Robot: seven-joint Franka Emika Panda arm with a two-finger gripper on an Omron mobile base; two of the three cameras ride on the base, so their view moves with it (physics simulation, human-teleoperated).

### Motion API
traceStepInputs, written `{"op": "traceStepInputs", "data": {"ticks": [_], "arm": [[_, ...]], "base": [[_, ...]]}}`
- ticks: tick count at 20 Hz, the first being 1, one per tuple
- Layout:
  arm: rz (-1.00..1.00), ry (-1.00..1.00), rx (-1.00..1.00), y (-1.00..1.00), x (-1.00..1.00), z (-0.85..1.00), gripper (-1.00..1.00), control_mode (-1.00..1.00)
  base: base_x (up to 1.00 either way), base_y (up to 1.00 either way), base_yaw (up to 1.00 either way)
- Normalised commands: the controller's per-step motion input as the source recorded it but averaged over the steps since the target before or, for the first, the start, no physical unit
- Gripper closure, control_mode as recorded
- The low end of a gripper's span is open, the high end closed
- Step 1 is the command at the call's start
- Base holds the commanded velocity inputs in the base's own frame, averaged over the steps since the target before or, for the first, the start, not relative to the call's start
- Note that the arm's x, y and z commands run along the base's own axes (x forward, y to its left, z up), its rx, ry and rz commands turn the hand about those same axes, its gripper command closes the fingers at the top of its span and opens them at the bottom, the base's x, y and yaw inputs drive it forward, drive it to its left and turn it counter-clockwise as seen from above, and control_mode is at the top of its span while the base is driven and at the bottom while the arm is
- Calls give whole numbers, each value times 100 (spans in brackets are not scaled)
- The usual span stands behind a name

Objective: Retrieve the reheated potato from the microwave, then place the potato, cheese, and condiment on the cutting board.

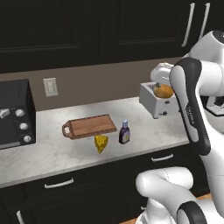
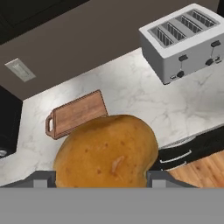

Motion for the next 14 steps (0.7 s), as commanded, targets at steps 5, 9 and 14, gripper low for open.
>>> {"op": "traceStepInputs", "data": {"ticks": [5, 9, 14], "arm": [[0, 0, 0, 0, 0, 0, 100, 100], [0, 0, 0, 0, 0, 0, 100, 100], [0, 0, 0, 0, 0, 0, 100, 100]], "base": [[4, 61, 0], [59, 31, 0], [93, 1, 0]]}}
